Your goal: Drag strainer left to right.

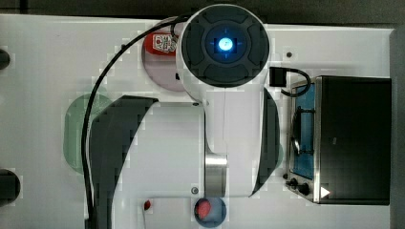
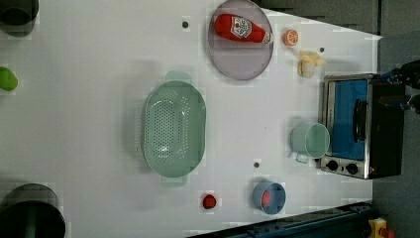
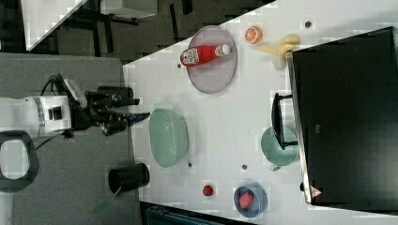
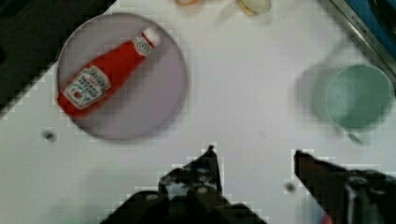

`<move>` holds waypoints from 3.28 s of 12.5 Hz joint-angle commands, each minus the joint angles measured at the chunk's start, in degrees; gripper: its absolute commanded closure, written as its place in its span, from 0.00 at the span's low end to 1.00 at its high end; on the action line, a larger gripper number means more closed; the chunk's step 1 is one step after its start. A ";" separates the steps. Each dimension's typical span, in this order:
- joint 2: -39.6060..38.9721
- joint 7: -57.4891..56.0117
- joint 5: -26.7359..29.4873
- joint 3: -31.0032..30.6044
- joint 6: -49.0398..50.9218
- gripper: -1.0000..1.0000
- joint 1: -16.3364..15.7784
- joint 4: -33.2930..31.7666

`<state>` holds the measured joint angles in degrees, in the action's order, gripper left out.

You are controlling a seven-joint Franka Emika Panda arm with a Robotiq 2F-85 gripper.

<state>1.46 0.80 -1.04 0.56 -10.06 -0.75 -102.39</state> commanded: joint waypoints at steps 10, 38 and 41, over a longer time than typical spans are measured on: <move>14.12 17.11 4.07 -11.52 5.69 0.00 -1.30 -9.13; -30.45 71.09 -1.46 -20.42 -54.24 0.00 -6.51 -25.16; -29.26 70.48 -1.46 -18.48 -54.28 0.00 -5.56 -26.21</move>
<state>-29.66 68.37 -2.69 -18.03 -64.07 -6.90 -128.58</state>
